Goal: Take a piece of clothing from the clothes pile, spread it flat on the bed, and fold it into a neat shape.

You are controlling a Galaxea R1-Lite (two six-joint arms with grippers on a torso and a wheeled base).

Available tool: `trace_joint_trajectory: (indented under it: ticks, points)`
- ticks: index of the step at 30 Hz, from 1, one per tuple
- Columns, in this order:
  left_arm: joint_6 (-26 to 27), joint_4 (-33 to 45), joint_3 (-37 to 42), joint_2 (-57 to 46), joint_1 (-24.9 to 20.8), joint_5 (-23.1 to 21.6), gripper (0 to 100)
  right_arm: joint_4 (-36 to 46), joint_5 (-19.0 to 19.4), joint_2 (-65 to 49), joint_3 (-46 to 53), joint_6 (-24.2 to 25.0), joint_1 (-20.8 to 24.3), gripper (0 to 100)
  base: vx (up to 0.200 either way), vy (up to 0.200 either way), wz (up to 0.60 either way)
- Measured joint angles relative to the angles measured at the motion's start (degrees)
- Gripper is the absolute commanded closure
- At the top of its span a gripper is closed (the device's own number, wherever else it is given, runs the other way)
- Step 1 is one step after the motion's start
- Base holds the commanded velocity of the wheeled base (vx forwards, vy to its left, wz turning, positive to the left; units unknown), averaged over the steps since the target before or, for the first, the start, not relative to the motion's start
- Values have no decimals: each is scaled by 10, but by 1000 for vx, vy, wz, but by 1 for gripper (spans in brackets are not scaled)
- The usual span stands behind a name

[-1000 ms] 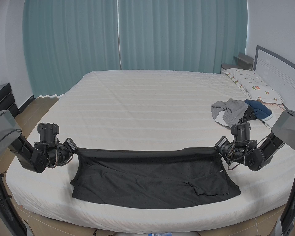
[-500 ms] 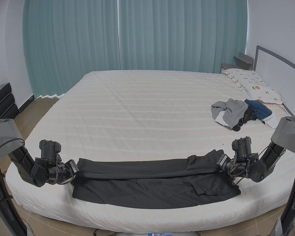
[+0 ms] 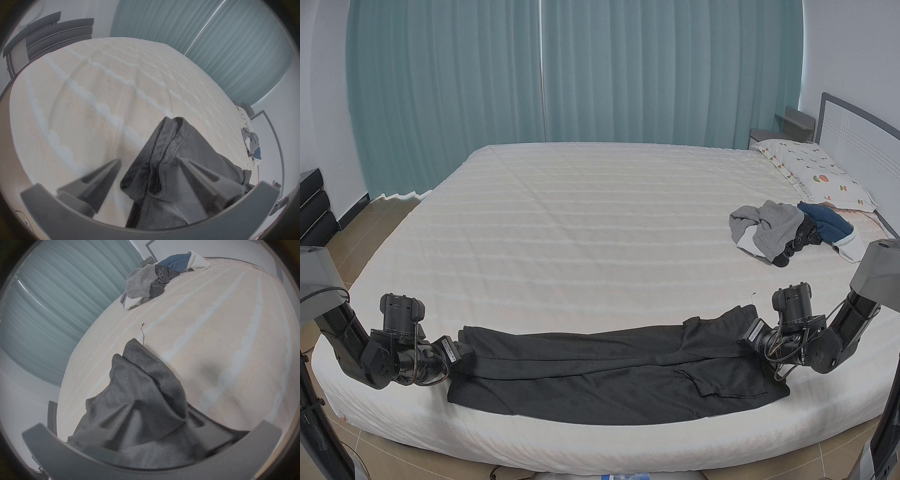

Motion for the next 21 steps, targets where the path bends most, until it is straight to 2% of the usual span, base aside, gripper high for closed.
trace_joint_trajectory:
  ticks: [9,15,21]
  points:
    - [-7,5,-32,-34,19,-7,0,1,29,-53,8,3,-18,0,0,0,0]
    - [-67,5,-82,-26,15,-13,0,1,52,-78,9,6,-36,0,0,0,0]
    - [-88,5,-105,13,-8,-39,0,-11,109,-86,18,37,-60,0,0,0,0]
